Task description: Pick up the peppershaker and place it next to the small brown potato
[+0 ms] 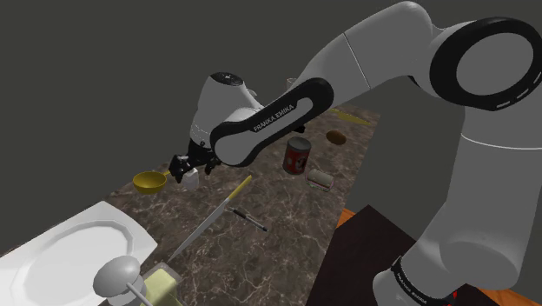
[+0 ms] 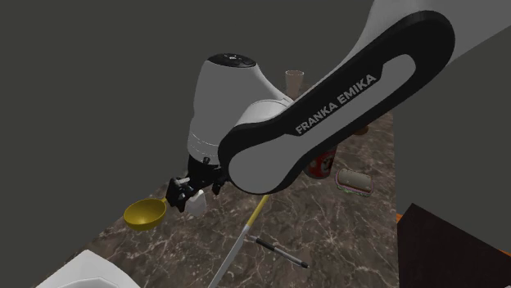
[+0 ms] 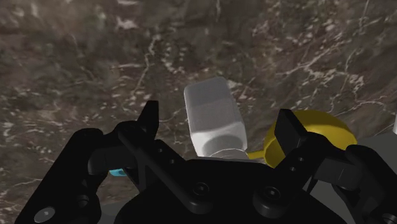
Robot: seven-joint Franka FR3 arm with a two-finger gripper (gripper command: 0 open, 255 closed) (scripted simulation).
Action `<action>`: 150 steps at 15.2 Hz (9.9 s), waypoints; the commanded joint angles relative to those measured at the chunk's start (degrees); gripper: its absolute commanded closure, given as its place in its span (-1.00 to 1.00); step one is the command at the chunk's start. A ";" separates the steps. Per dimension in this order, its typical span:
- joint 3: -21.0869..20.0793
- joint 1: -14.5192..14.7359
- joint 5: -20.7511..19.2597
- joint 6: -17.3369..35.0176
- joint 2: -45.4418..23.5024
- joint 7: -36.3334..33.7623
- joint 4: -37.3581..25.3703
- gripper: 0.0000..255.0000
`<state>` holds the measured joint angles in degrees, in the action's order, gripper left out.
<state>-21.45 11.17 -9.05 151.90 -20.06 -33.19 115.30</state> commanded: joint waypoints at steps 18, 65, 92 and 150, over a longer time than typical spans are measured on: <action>-1.29 -1.01 2.23 -4.45 3.31 1.42 -1.32 1.00; 11.65 -17.51 24.19 -23.27 26.54 42.10 5.76 1.00; 30.11 -35.01 29.74 -39.40 8.68 77.08 -18.53 1.00; 32.54 -46.33 35.29 -40.45 -13.68 91.70 -36.89 -1.00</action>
<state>10.89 -34.97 26.53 112.78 -34.58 58.70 78.81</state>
